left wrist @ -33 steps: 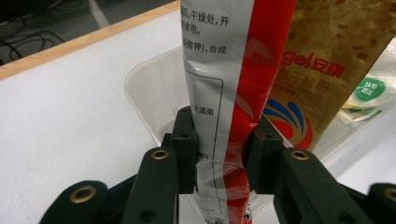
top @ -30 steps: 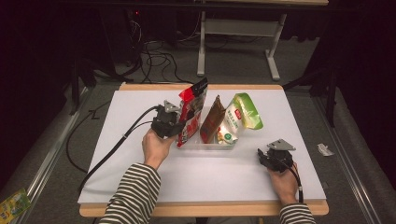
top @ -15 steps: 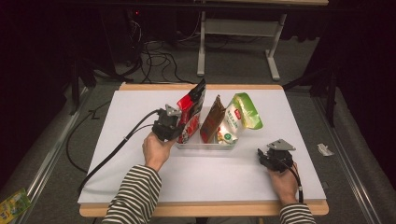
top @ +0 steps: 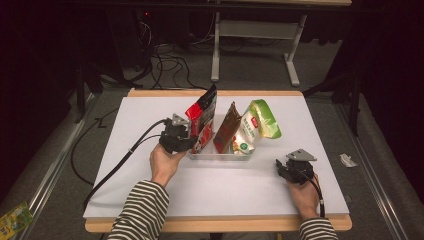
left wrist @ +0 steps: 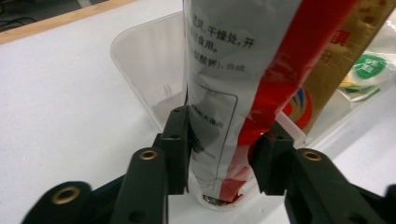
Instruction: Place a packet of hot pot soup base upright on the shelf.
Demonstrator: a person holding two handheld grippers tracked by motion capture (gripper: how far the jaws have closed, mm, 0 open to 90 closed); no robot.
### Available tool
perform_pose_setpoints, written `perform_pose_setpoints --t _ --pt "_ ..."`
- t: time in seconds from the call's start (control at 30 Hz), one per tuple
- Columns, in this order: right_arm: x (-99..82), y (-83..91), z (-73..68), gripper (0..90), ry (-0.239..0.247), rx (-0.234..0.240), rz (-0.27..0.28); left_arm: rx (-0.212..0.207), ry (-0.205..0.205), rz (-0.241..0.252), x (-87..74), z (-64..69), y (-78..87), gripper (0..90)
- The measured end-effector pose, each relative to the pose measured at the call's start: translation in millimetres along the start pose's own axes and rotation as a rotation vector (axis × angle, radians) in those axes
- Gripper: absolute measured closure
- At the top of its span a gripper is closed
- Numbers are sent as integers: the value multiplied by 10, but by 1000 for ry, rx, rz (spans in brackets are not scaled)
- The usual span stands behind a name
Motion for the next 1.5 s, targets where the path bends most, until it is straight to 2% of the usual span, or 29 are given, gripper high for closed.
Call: perform_pose_setpoints --t 0.23,0.47,0.63,0.93,0.97,1.03,1.1,1.23,1.43,1.5 --pt "0 -4 5 448 -6 4 2 -31 -12 68 99 14 230 469" --pt "-5 -4 5 446 -28 10 -5 -36 -16 114 29 -7 454 412" --pt "-5 -6 13 446 -29 15 -6 -25 -21 110 -118 -50 562 403" --pt "-8 -5 14 444 -40 21 -13 -2 19 110 -404 -135 697 393" --pt "-9 -3 11 444 -44 21 -15 6 14 102 -440 -147 706 393" --pt "-8 -5 12 444 -44 21 -13 10 29 100 -513 -160 715 393" --pt "-8 -5 13 444 -44 21 -13 32 28 84 -607 -185 717 393" --pt "-8 -5 13 445 -39 21 -13 39 55 67 -772 -210 714 394" --pt "-7 -7 11 445 -35 18 -9 52 72 62 -904 -271 717 393" --pt "-7 -6 10 445 -35 18 -9 71 77 53 -966 -312 692 394"
Point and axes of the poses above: each handheld gripper's, and its own axes: y roughly backward along the jaws, x roughly out of its top, z roughly to its right, the point moved 9 cm from there along -y, roughly forward along the jaws, and after that the axes turned 14 degrees about z, right-handed, at the moved point
